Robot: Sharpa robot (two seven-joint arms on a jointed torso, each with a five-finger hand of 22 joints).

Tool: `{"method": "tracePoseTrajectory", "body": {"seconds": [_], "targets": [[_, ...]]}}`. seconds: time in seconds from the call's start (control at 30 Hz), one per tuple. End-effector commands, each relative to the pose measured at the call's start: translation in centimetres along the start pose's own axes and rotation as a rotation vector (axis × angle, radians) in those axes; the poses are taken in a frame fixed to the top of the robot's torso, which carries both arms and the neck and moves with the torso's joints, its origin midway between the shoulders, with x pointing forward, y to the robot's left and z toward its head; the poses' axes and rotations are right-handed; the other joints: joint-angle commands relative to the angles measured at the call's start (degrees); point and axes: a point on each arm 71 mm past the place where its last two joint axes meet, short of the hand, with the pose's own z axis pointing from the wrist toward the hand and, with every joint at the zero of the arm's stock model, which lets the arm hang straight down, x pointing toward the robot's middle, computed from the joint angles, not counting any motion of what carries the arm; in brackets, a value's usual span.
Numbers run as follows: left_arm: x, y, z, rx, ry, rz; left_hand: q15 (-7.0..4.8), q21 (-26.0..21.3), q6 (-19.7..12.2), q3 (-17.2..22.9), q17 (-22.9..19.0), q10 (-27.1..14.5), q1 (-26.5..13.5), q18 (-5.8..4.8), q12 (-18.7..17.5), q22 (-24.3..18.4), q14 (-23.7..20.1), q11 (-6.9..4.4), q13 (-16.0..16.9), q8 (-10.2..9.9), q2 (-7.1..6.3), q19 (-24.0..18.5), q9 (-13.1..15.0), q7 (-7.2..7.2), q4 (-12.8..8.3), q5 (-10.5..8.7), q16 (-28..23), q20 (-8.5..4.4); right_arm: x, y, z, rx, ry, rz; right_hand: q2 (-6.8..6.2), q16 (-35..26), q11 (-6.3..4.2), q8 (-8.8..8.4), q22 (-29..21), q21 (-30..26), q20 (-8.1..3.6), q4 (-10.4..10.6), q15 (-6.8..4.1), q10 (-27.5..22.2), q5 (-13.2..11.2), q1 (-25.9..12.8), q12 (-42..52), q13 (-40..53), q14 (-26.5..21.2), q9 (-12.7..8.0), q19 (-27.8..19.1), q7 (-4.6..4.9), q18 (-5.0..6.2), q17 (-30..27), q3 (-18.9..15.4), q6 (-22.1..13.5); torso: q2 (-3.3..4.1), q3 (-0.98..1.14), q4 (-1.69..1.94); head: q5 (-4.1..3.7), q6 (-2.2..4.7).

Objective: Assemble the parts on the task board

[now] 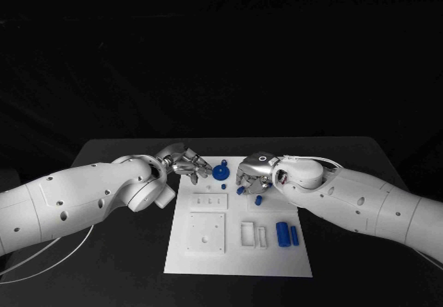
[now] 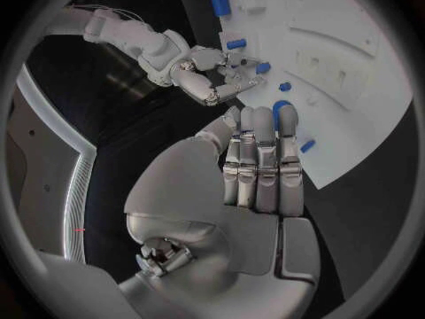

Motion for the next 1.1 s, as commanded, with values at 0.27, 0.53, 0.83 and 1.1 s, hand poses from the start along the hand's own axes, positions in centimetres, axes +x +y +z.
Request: {"method": "tracePoseTrajectory", "body": {"seconds": [0.27, 0.53, 0.83, 1.1], "targets": [[0.09, -0.20, 0.01, 0.009, 0.011, -0.008, -0.01, -0.4, -0.1, -0.1, 0.0, -0.3, 0.4, 0.32, -0.1, 1.1, -0.3, -0.08, -0.1, -0.2, 0.32, 0.3, -0.1, 0.19, 0.1, -0.24, -0.2, 0.04, 0.33, -0.12, 0.03, 0.009, 0.038, 0.012, 1.06, -0.2, 0.37, -0.12, 4.6, -0.6, 0.50, 0.1, 0.30, -0.5, 0.2, 0.5, -0.1, -0.2, -0.2, -0.1, 0.2, 0.30, 1.02, 0.0, -1.9, 0.2, 0.06, -0.01, 0.06, -0.17, -0.06], [0.12, -0.21, 0.00, 0.010, 0.013, -0.008, 0.00, -0.5, -0.2, -0.1, 0.0, -0.4, 0.6, 0.33, -0.1, 1.1, -0.3, -0.05, -0.1, -0.2, 0.35, 0.4, -0.1, 0.23, 0.1, -0.21, -0.2, 0.05, 0.61, -0.07, 0.15, 0.008, 0.057, 0.016, 2.68, -0.2, 0.36, -0.12, 4.6, -0.7, 0.51, -1.1, 0.30, -0.9, -3.1, 0.5, 0.0, -0.2, -0.3, -0.1, 0.0, 0.38, 1.05, -0.1, 3.5, 1.6, 0.09, -0.03, 0.10, -0.19, -0.21], [0.15, -0.24, 0.03, 0.010, 0.014, -0.008, 0.01, -0.5, -0.2, -0.1, 0.0, -0.4, 0.6, 0.34, -0.1, 1.1, -0.3, -0.04, -0.1, -0.2, 0.36, 0.4, -0.1, 0.26, 0.1, -0.16, -0.3, 0.05, 0.82, -0.01, 0.27, 0.005, 0.068, 0.019, 2.71, -0.2, 0.28, -0.11, 4.6, -0.1, 0.41, -2.1, 0.24, -1.1, -5.0, -1.0, 0.1, -0.1, -0.5, -0.1, -0.3, 0.47, 1.09, 0.0, 12.8, 2.4, 0.07, -0.10, 0.12, -0.20, -0.29], [0.11, -0.19, 0.02, 0.009, 0.014, -0.008, 0.01, -0.5, -0.2, -0.1, 0.0, -0.4, 0.6, 0.34, -0.1, 1.1, -0.3, -0.04, -0.1, -0.2, 0.36, 0.4, -0.1, 0.26, 0.1, -0.16, -0.3, 0.05, 1.05, -0.06, 0.26, 0.009, 0.078, 0.019, 2.68, -0.1, 0.25, -0.08, 4.6, 0.2, 0.33, -2.3, 0.19, -1.1, -5.0, -1.1, 0.1, -0.1, -0.5, 0.0, -0.5, 0.43, 1.09, 0.0, 14.5, 2.8, 0.08, -0.10, 0.08, -0.19, -0.45]]}}
